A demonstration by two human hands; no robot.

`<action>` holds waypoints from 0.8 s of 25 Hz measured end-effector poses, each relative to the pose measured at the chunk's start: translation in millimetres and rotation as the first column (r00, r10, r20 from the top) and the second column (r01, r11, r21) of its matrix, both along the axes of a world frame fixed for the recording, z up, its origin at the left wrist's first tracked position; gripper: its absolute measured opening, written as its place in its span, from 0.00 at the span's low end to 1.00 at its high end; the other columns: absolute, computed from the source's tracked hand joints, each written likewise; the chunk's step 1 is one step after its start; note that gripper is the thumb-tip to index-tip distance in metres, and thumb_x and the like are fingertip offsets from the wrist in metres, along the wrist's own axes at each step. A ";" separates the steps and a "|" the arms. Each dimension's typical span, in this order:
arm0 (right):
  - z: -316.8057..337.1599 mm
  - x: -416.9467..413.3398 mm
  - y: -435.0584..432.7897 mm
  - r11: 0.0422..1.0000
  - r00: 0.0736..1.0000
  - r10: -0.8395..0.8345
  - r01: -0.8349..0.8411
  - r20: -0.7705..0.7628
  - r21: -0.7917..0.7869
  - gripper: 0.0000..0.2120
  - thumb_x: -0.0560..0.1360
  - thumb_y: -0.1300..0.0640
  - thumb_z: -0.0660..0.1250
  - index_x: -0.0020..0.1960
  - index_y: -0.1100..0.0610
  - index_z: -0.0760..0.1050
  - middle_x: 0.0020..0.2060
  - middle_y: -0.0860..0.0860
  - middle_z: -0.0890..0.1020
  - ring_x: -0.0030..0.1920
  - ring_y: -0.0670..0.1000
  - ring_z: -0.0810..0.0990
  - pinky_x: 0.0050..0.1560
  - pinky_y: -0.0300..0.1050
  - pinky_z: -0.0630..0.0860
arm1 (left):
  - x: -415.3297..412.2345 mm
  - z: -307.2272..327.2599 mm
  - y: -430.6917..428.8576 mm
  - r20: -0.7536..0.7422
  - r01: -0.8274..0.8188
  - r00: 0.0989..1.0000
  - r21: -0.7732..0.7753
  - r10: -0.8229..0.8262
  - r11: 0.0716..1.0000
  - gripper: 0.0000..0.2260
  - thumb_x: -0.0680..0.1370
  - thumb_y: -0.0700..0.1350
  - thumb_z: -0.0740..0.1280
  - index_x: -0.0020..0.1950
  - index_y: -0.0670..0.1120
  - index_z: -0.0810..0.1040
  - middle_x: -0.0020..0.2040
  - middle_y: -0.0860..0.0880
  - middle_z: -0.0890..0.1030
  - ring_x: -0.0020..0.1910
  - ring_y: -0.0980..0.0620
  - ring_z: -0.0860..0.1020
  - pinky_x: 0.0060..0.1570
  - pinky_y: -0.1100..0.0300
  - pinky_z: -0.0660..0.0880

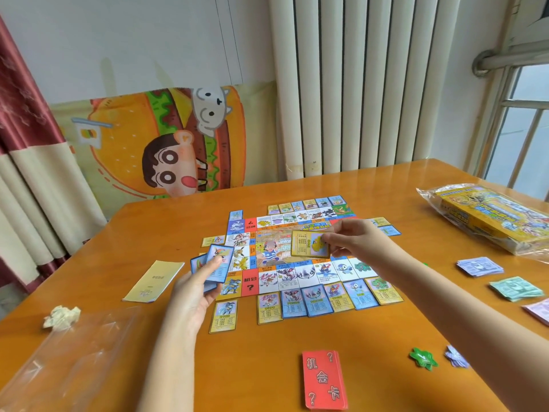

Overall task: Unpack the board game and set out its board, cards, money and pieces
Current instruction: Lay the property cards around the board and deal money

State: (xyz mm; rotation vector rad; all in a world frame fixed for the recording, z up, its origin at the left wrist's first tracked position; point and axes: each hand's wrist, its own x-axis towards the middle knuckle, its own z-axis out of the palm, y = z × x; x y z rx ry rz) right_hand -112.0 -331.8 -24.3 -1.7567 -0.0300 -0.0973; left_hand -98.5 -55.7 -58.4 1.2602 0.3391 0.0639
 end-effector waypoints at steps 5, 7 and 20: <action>5.9 12.0 -4.8 0.997 0.999 0.039 -0.039 -0.001 0.070 0.11 0.73 0.70 0.68 0.53 0.60 0.73 0.38 0.54 0.80 0.35 0.49 0.82 0.36 0.38 0.80 | 4.9 -5.3 -1.2 0.005 -0.012 1.000 -0.026 0.013 1.000 0.03 0.74 0.40 0.71 0.45 0.44 0.77 0.41 0.45 0.81 0.39 0.52 0.77 0.34 0.62 0.72; 9.1 24.9 -2.8 0.995 0.998 0.054 -0.056 -0.027 -0.077 0.10 0.75 0.70 0.65 0.54 0.60 0.77 0.42 0.55 0.81 0.39 0.50 0.83 0.41 0.39 0.81 | 13.3 -2.7 -2.9 -0.001 0.015 1.000 -0.011 -0.015 1.000 0.03 0.75 0.38 0.69 0.46 0.44 0.77 0.43 0.44 0.81 0.40 0.50 0.78 0.36 0.60 0.72; 47.2 192.6 50.7 0.995 0.991 -0.064 0.055 -0.118 -0.084 0.12 0.74 0.71 0.65 0.55 0.60 0.71 0.39 0.59 0.79 0.33 0.50 0.80 0.36 0.37 0.80 | 141.3 17.5 8.3 0.031 0.106 0.994 0.043 -0.108 0.993 0.05 0.75 0.31 0.65 0.44 0.40 0.76 0.42 0.42 0.81 0.40 0.48 0.80 0.36 0.58 0.78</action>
